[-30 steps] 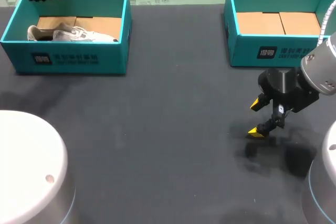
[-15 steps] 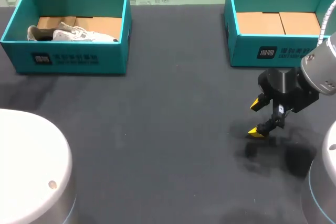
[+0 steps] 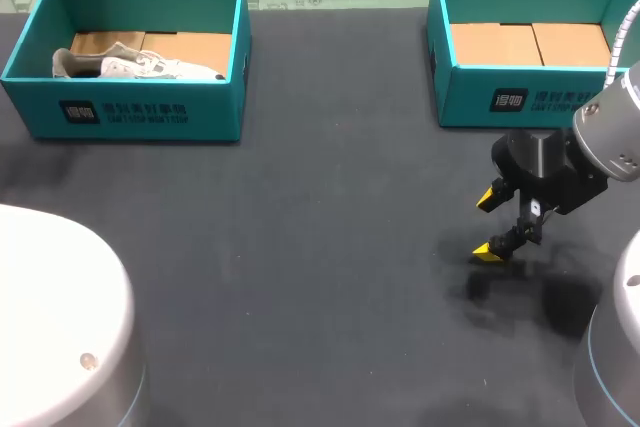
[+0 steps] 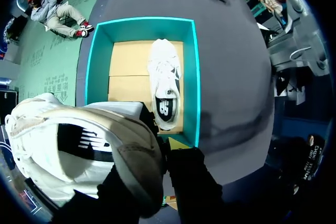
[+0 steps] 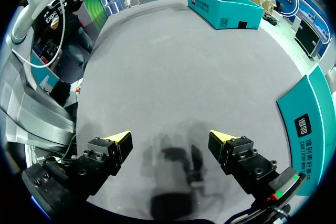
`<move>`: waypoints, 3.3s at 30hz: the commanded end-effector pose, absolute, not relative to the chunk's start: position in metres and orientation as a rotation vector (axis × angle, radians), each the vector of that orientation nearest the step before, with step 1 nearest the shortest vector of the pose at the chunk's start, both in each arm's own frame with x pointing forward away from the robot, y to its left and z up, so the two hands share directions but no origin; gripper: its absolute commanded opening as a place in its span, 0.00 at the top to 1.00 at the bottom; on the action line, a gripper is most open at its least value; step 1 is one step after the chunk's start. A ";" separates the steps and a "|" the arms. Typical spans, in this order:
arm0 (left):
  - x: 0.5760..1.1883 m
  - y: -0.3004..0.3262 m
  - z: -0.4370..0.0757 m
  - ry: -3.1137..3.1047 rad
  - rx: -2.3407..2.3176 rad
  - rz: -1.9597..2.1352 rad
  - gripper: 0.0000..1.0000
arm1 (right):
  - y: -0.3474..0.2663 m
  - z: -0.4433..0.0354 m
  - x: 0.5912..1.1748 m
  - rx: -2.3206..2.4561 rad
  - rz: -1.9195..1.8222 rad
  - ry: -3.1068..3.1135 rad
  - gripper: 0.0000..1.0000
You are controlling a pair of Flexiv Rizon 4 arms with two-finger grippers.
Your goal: Take the shoe out of the shoebox, open the shoe tongue, remove and reinsert the insole, then place the shoe into the shoebox
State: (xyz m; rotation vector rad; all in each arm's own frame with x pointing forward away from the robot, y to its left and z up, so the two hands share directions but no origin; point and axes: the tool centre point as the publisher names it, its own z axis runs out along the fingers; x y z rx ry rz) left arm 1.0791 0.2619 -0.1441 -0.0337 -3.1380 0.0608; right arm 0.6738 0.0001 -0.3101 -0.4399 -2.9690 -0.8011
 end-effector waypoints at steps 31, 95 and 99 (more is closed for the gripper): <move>1.125 0.297 -0.137 -2.531 -1.939 -0.268 1.00 | 0.000 -0.310 0.672 -0.441 -0.800 -2.971 0.00; 1.194 0.276 -0.275 -2.084 -2.093 -0.383 1.00 | 0.000 -0.310 0.672 -0.441 -0.800 -2.971 0.00; 1.192 0.275 -0.285 -2.073 -2.088 -0.376 1.00 | 0.000 -0.310 0.672 -0.441 -0.800 -2.971 0.00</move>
